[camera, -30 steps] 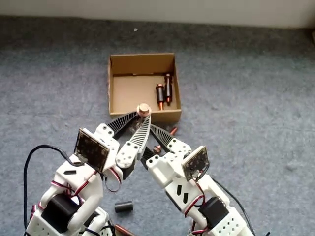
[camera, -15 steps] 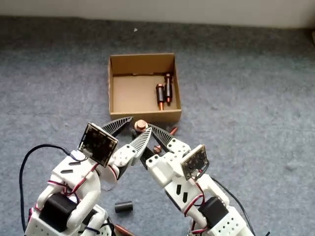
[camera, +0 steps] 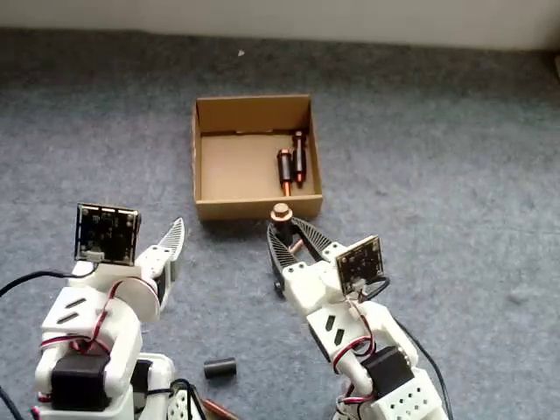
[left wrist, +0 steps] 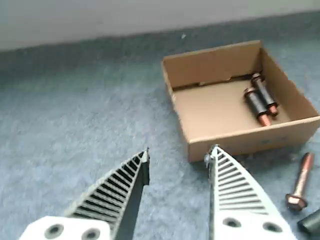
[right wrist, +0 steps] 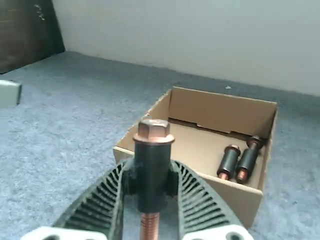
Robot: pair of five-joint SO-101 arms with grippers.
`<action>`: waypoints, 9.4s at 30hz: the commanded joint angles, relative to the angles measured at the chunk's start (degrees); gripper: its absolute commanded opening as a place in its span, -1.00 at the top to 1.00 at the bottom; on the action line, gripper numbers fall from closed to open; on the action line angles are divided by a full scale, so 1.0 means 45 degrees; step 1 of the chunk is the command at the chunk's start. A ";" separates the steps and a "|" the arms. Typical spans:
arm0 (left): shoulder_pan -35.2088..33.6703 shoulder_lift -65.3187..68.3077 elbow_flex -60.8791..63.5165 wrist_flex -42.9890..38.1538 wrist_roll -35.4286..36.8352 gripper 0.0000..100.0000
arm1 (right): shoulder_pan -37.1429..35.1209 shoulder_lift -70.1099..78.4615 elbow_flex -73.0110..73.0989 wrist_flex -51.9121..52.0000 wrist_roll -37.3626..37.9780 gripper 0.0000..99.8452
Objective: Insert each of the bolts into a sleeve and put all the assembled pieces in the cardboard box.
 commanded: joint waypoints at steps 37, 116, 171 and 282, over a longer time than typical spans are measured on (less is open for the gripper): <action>-0.4855 0.0068 0.5460 -0.2735 -0.0039 0.57 | 0.2022 2.4176 -1.5267 -0.4933 -0.0195 0.94; -0.5968 0.0186 0.5695 -0.4044 0.0879 0.57 | -1.2298 1.2063 -0.5988 0.7551 -0.3770 0.64; -0.5890 0.0088 0.5753 -0.3985 0.0860 0.57 | -0.0869 1.8823 -1.2708 0.8430 -0.7443 0.64; -0.1319 0.0107 0.8684 -0.3204 0.0840 0.57 | 0.2100 1.5092 -1.3118 1.0266 -0.5958 0.99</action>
